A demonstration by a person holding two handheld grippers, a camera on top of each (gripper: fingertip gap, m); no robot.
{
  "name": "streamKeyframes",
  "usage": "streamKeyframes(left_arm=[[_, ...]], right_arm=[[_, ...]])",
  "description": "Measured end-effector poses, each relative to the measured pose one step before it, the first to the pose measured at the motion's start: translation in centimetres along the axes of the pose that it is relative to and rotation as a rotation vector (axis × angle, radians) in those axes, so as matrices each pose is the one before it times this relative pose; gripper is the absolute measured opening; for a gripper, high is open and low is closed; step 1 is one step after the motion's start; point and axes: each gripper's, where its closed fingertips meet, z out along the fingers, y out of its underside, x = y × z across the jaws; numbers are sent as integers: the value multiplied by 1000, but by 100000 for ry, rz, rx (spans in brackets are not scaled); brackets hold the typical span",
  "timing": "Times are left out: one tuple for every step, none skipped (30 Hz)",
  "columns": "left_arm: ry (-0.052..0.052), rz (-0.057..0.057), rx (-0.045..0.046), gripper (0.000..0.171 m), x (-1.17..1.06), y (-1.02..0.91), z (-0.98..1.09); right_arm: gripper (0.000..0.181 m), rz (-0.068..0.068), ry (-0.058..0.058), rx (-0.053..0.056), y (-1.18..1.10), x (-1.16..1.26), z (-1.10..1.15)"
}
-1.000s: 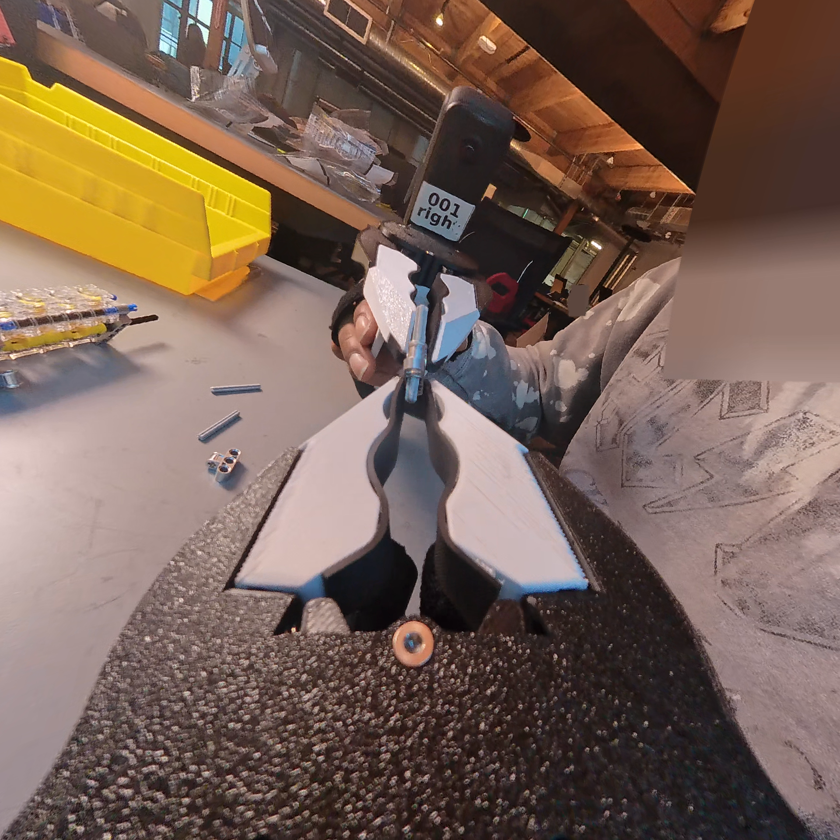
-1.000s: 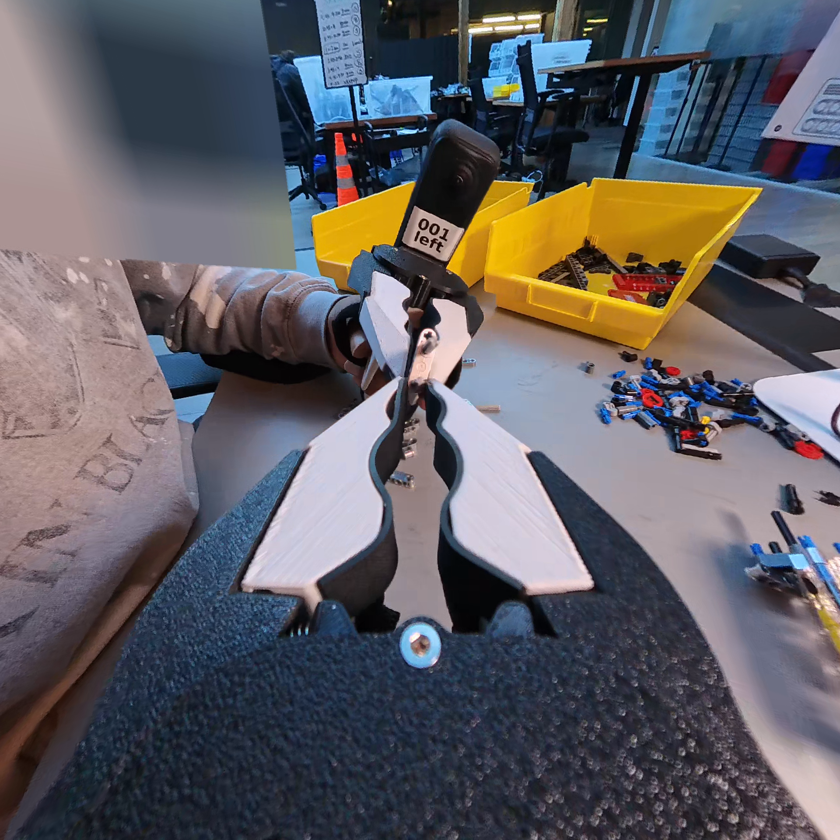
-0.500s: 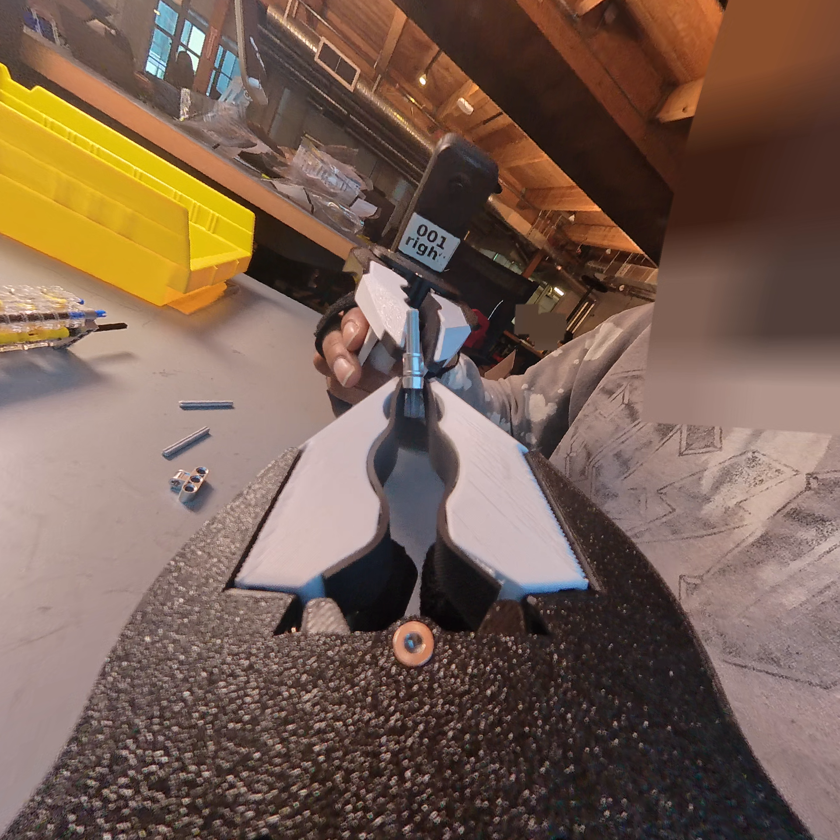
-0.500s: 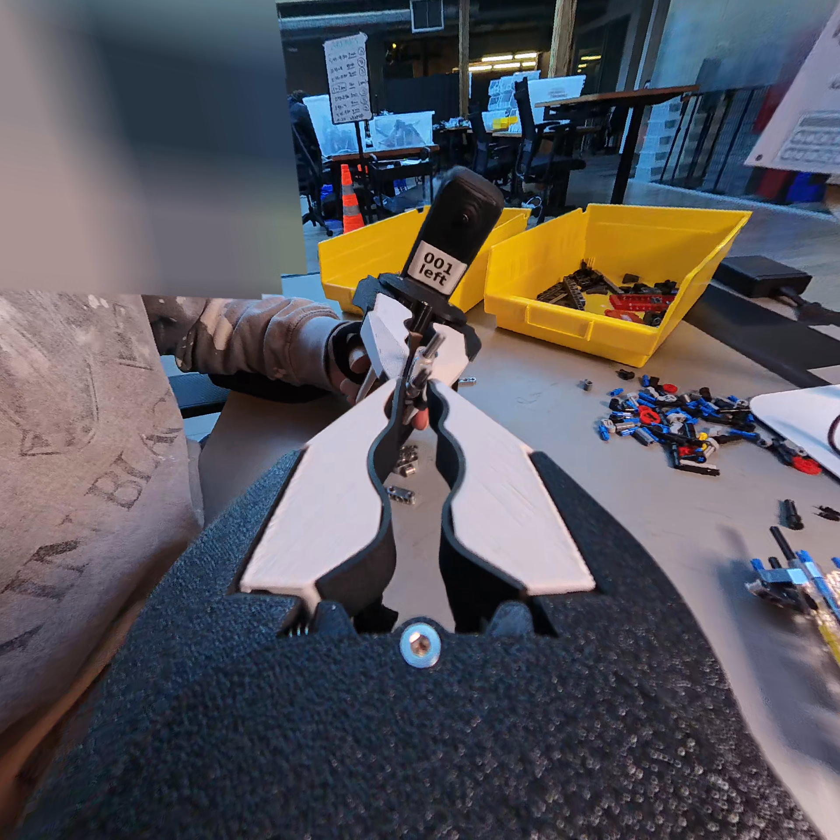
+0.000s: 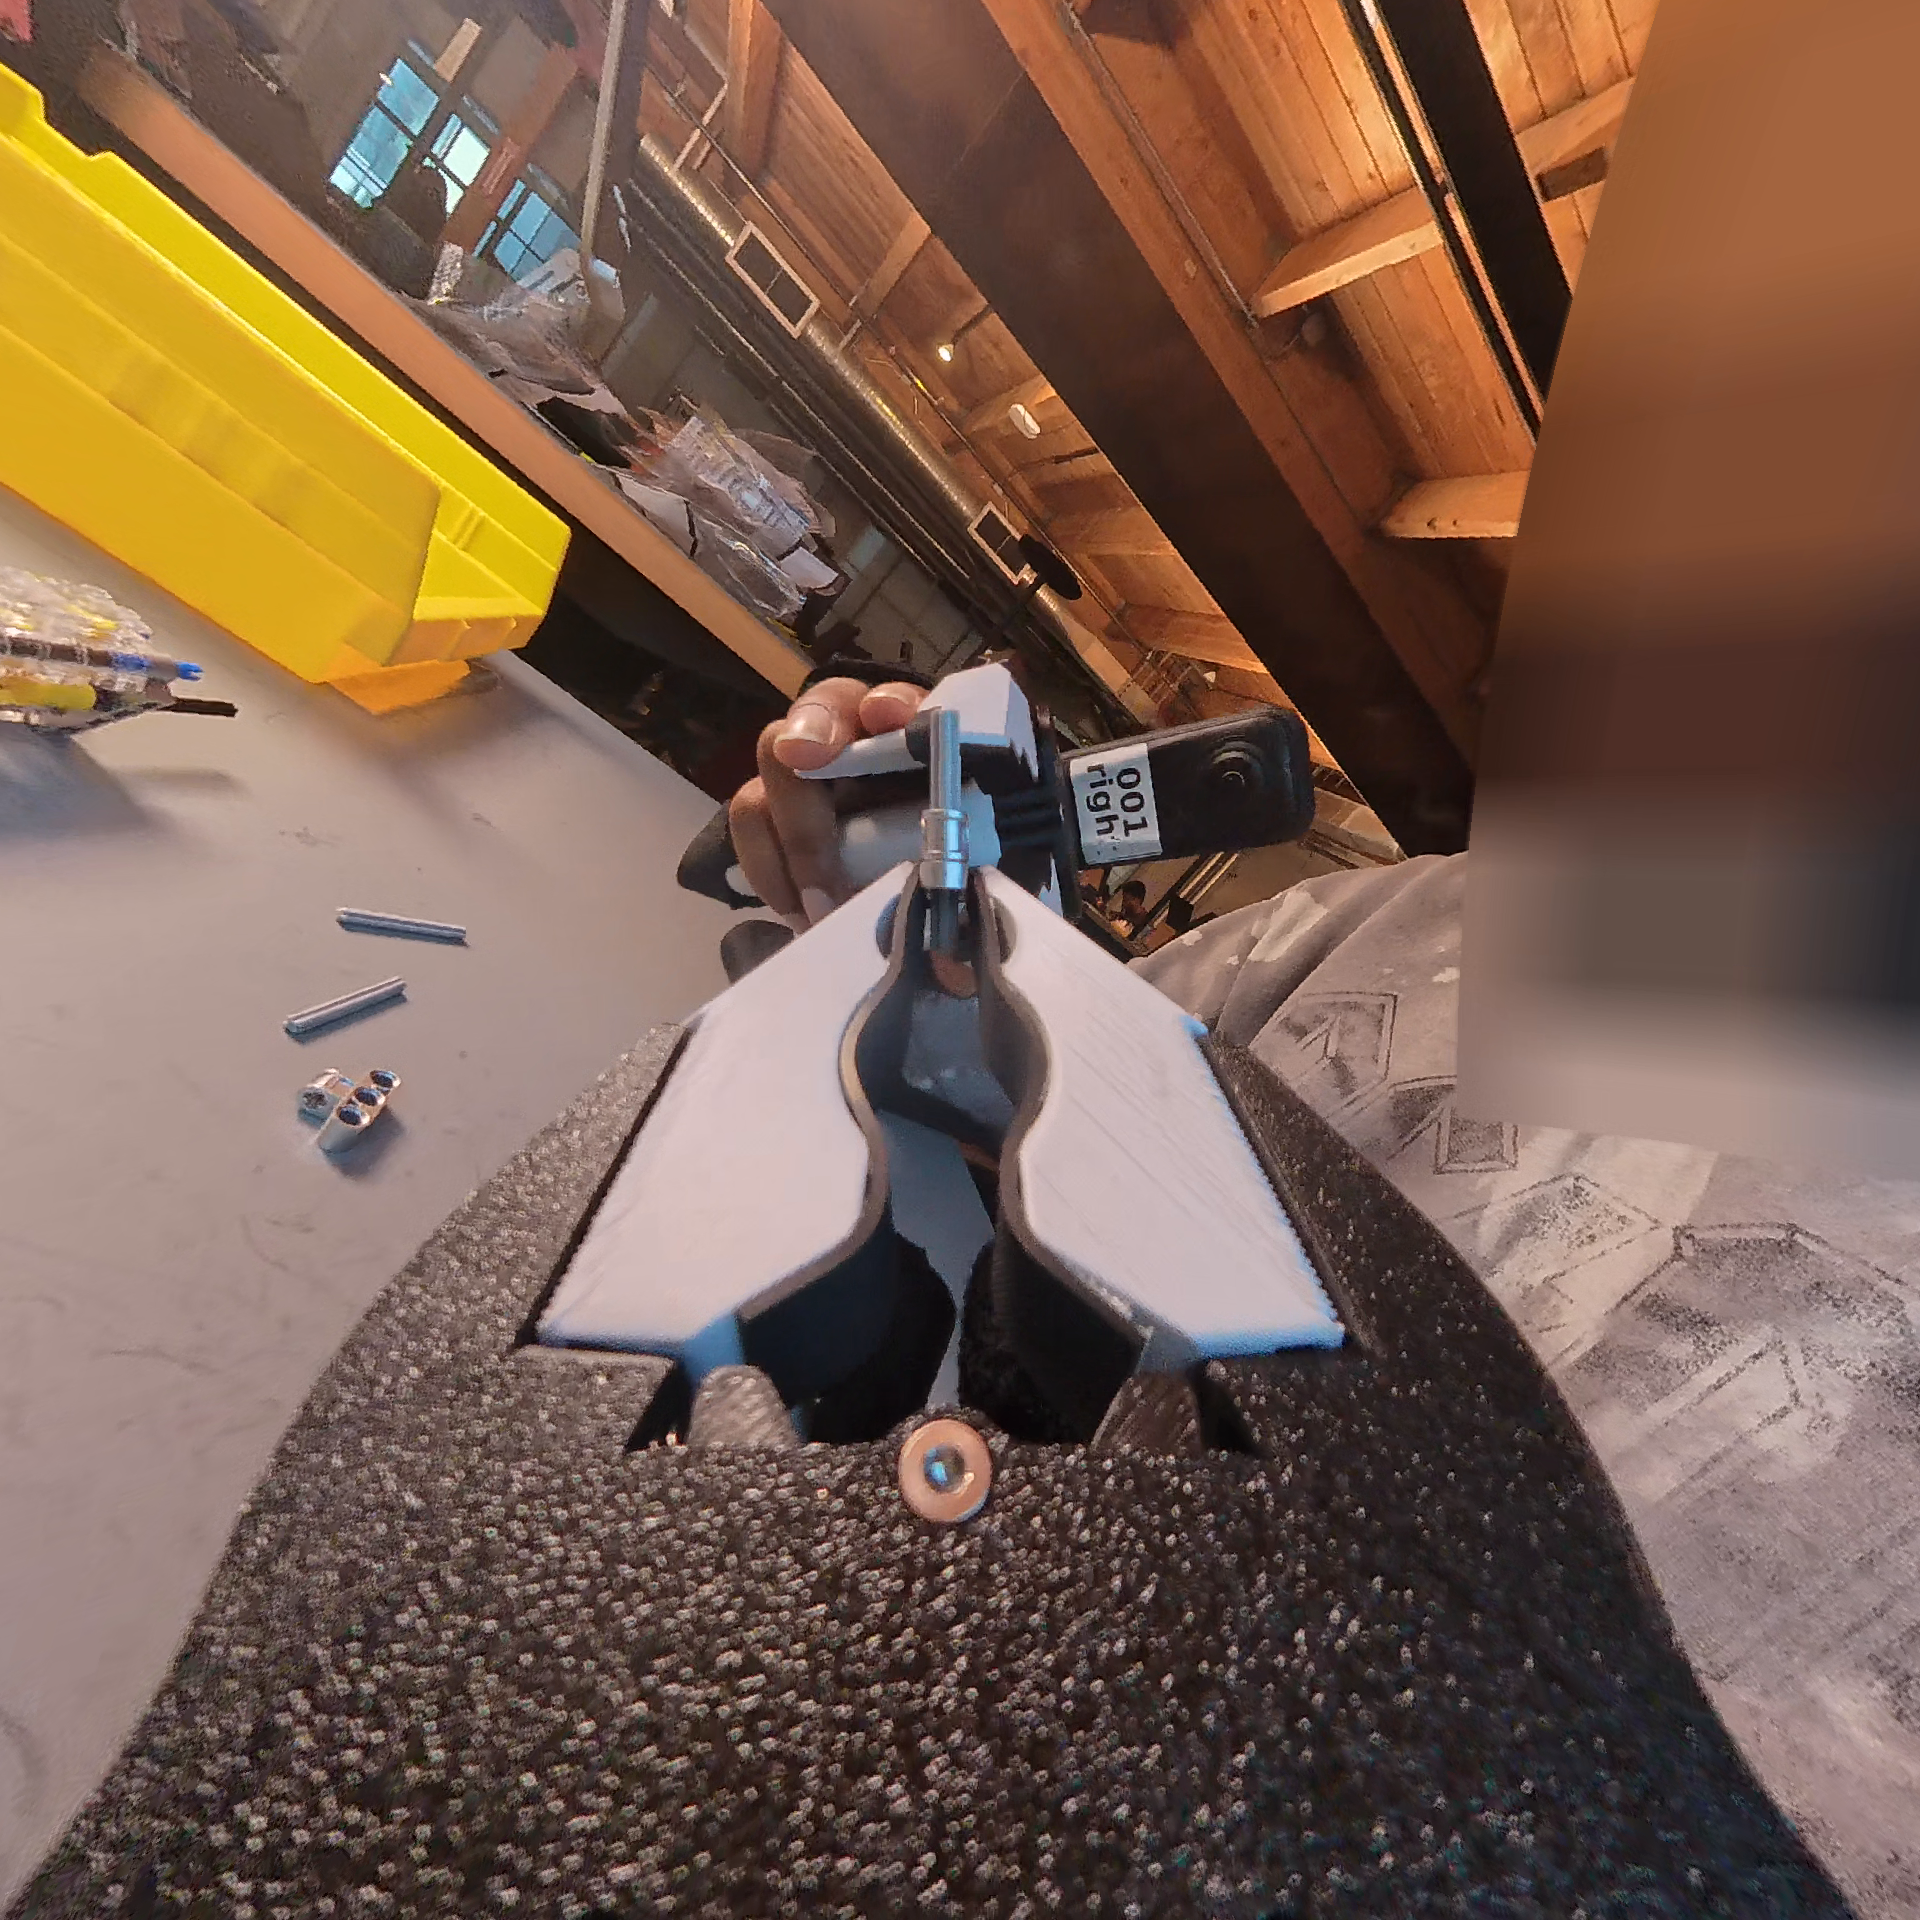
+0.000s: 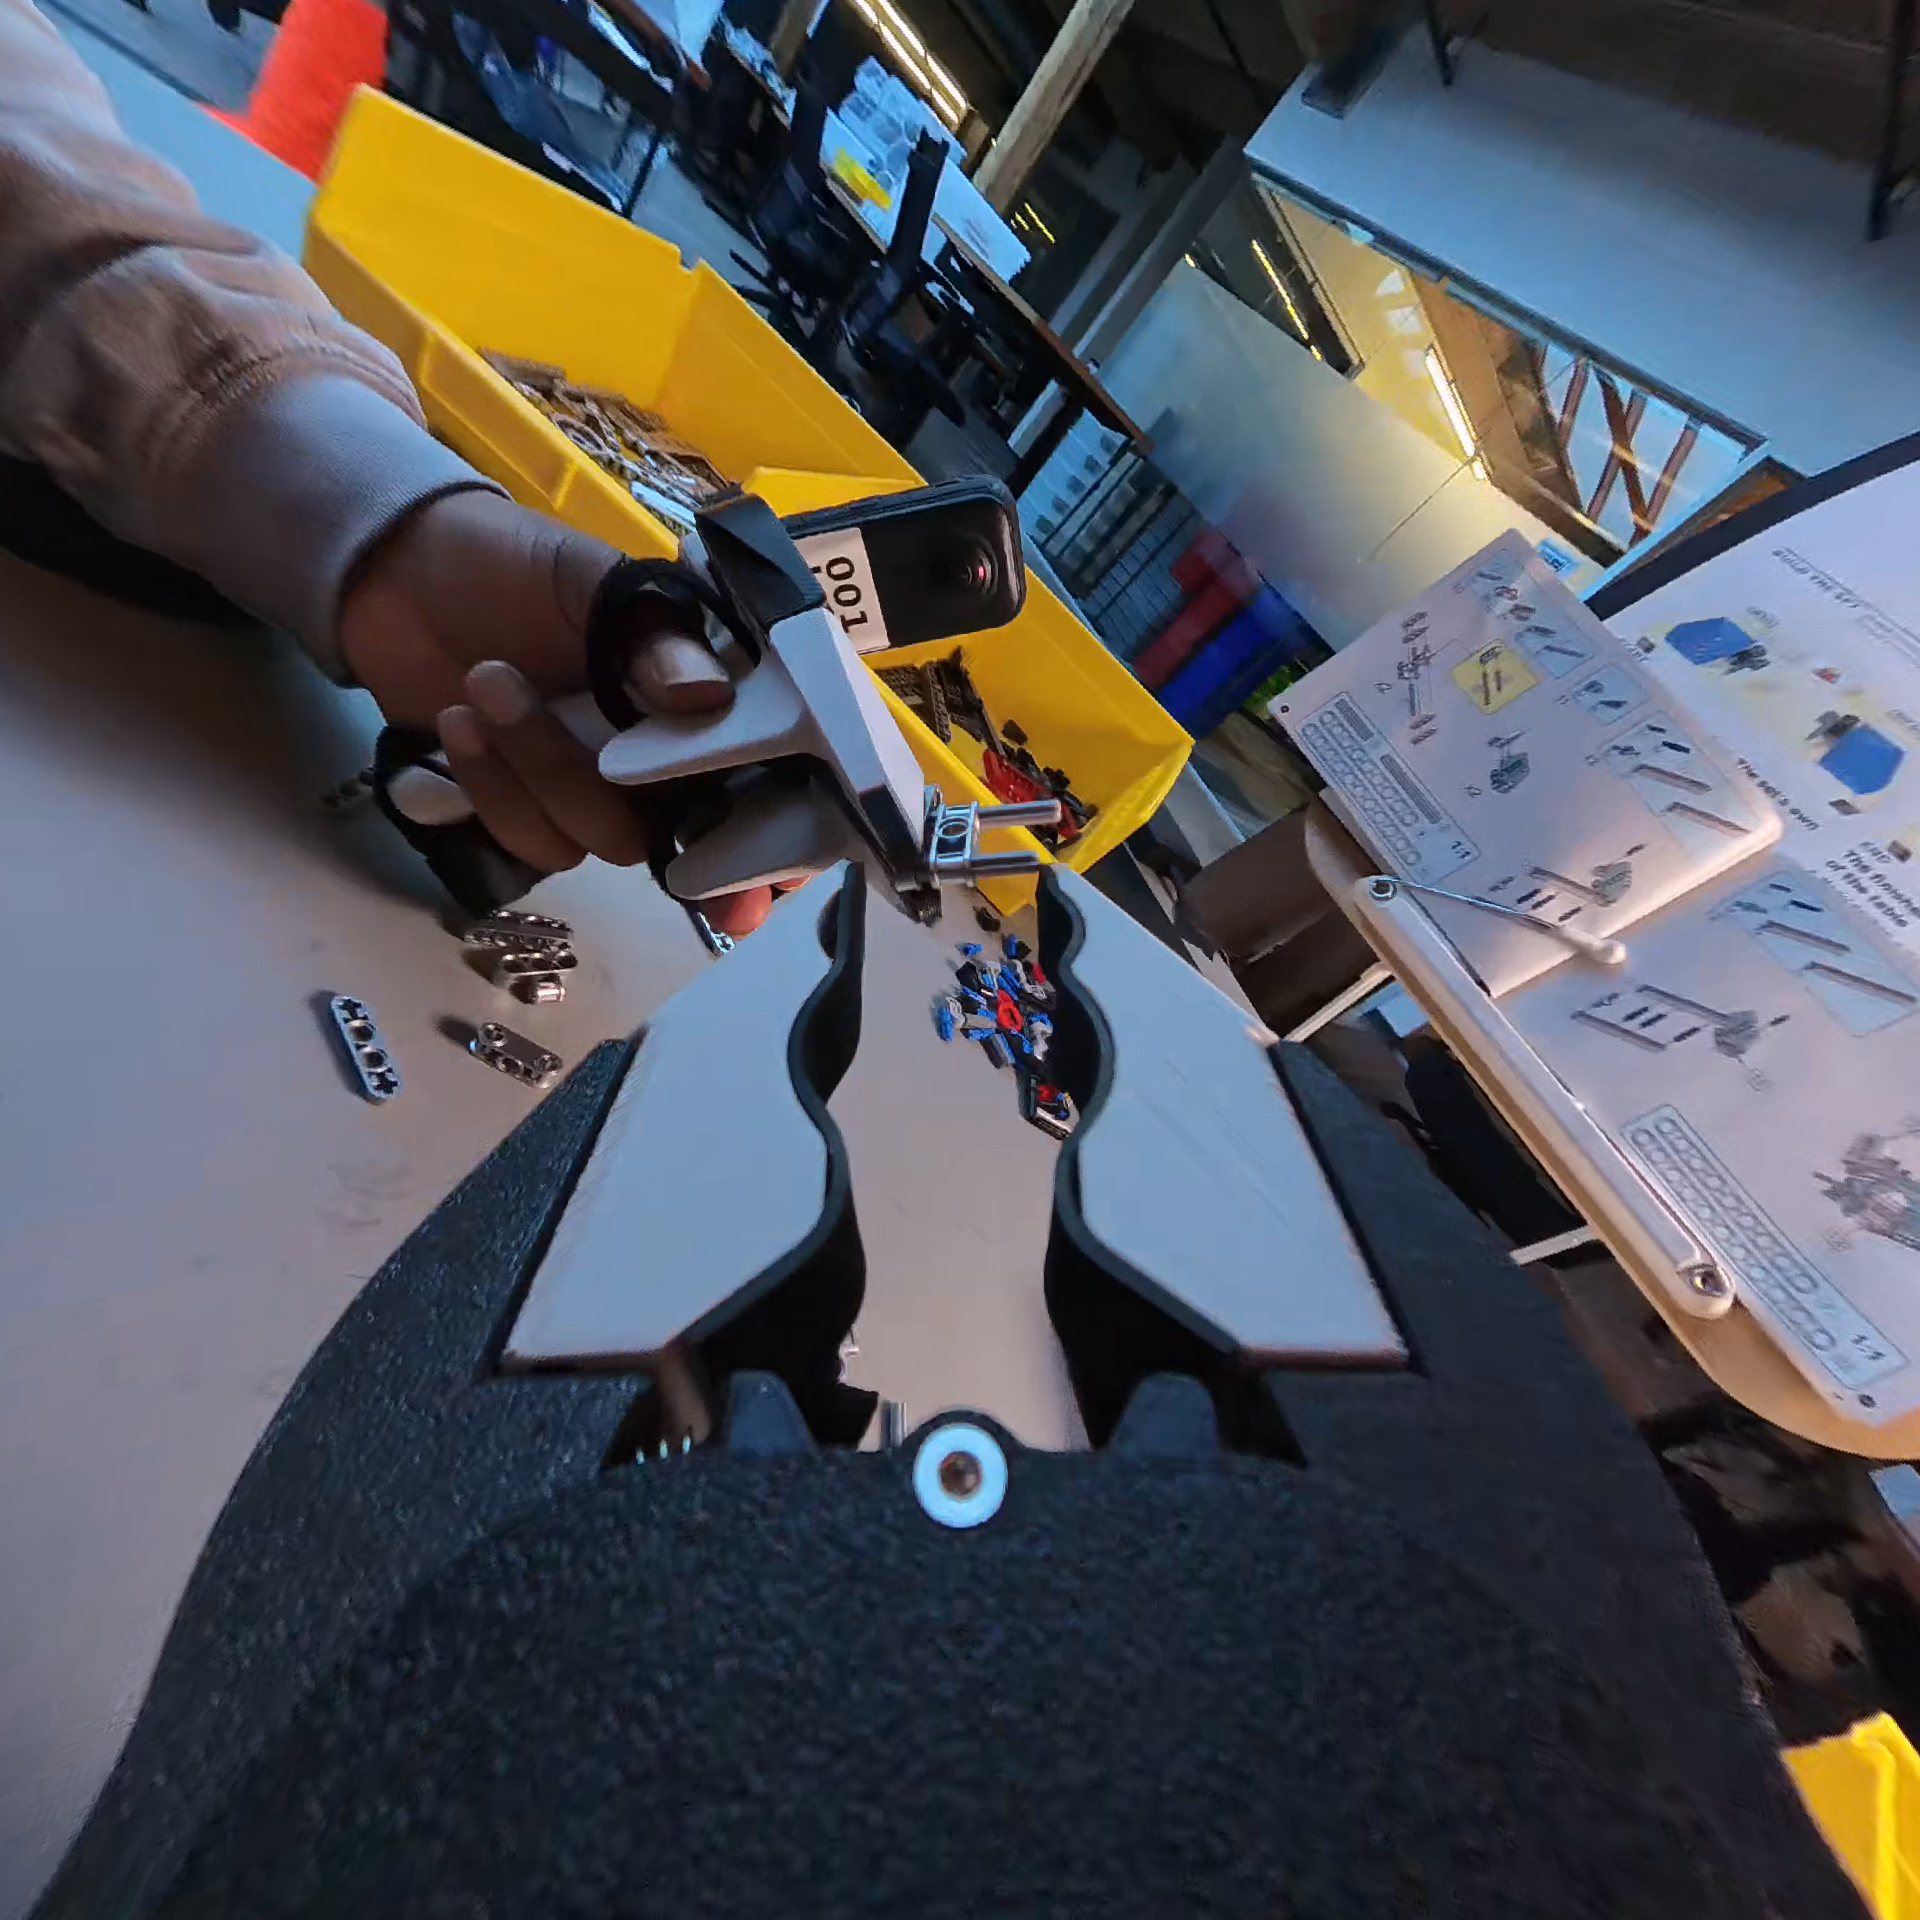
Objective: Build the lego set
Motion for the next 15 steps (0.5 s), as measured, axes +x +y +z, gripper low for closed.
streamKeyframes(left_arm=[[-461,-708,-371,5,-139,91,6],[-353,-529,-223,5,-88,55,10],[-184,-640,-142,5,-71,45,17],[-267,-730,-132,6,-84,29,2],[-367,-696,-114,5,-86,38,-2],[-202,-828,-461,5,-81,86,8],[-55,-1039,-1117,5,-56,185,55],[-208,-845,-1379,5,-74,271,91],[-93,-1255,-417,5,-53,118,103],[-94,-1308,-101,5,-60,57,68],[-286,-1157,57,5,-108,34,-18],[60,-1218,59,5,-78,17,-32],[219,-965,91,5,-38,5,-29],[120,-550,61,5,-23,-12,-14],[86,-232,-290,6,-21,28,-25]], right_arm=[[30,-307,466,-693,124,26,65],[27,-116,535,-587,123,66,34],[27,-150,12,-550,127,-12,29],[28,55,-178,-335,84,-25,12],[28,-179,28,-443,74,-25,10],[27,-908,124,-457,82,-31,9],[27,-947,-478,-754,130,-140,49],[26,-954,-975,-1320,209,-236,91],[17,-1834,-2916,-1177,215,-554,74],[15,-481,-228,-337,79,-260,113],[16,-370,550,-311,76,-75,82],[16,-226,88,-408,98,-31,32],[16,339,-117,76,37,-17,14],[16,421,9,63,29,2,22],[16,199,348,201,-6,43,8]])
